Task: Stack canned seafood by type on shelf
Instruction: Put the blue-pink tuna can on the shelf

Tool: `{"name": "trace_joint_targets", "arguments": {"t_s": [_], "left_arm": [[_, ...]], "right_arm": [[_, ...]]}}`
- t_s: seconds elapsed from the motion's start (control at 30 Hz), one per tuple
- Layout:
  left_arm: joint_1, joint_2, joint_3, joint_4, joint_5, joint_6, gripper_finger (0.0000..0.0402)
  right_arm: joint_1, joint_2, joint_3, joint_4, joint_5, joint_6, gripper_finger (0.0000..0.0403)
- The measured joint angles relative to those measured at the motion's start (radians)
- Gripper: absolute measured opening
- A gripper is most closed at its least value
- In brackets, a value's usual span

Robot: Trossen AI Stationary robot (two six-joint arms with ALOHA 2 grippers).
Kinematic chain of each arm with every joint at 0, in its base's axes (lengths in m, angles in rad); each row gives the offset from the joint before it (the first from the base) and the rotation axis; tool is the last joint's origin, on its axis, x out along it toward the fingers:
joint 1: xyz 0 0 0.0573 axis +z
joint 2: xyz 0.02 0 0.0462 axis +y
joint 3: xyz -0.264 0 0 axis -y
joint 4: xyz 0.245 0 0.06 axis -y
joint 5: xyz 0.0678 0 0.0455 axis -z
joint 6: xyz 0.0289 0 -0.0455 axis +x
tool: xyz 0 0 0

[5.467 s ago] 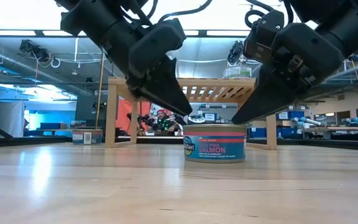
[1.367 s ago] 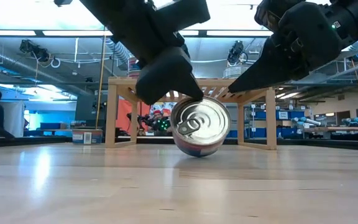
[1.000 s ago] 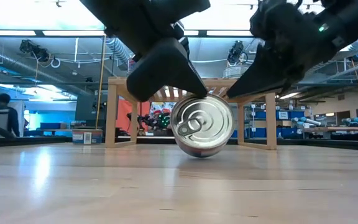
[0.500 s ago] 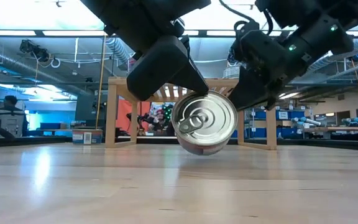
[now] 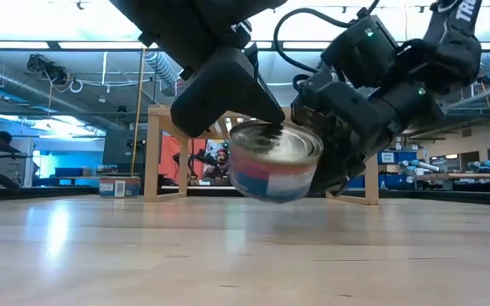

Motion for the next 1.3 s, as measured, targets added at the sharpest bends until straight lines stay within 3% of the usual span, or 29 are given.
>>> {"name": "trace_joint_targets", "arguments": {"t_s": [0.97, 1.3], "left_arm": [[0.004, 0.000, 0.000, -0.096, -0.025, -0.029, 0.0017], [0.007, -0.004, 0.070, -0.181, -0.053, -0.029, 0.0018]], "right_arm": [[0.005, 0.013, 0.000, 0.083, 0.045, -0.054, 0.0003], [0.020, 0.011, 0.000, 0.107, 0.056, -0.072, 0.0003]]}}
